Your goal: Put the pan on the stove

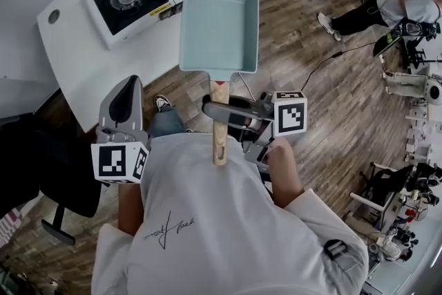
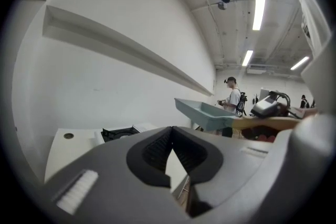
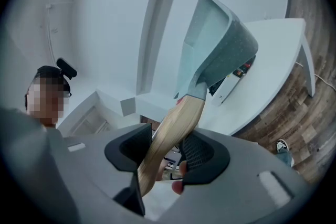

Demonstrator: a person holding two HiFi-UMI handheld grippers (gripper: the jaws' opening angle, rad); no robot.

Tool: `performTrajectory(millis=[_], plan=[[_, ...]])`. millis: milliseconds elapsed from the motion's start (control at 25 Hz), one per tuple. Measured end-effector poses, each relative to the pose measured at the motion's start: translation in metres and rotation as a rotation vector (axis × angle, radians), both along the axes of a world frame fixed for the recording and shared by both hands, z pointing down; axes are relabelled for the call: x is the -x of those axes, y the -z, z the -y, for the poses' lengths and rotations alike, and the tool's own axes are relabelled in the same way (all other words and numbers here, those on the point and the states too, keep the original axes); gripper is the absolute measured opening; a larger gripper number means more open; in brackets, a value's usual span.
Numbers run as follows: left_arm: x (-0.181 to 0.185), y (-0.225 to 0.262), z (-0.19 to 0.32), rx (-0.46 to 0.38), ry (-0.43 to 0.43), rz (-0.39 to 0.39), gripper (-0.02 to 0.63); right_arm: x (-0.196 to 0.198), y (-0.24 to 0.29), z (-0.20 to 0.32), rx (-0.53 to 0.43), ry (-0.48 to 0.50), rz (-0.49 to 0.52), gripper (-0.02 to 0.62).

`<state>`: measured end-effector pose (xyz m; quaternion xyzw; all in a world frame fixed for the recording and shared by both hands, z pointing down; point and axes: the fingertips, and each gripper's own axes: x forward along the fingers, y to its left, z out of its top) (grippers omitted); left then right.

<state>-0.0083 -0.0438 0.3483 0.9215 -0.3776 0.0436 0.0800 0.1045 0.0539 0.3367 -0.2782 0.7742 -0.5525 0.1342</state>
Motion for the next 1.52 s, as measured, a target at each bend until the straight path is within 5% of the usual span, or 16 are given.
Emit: performTrajectory(millis=[760,1520], plan=[[0.044,0.012,0.103,-0.008,0.085,-0.094,0.051,0.032,0.017,0.133,-0.034,0.105,0.008,0.179],[0.057,0.025,0.076,0.045,0.196,-0.044,0.051,0.034,0.016,0.132,-0.048,0.255,-0.007,0.181]])
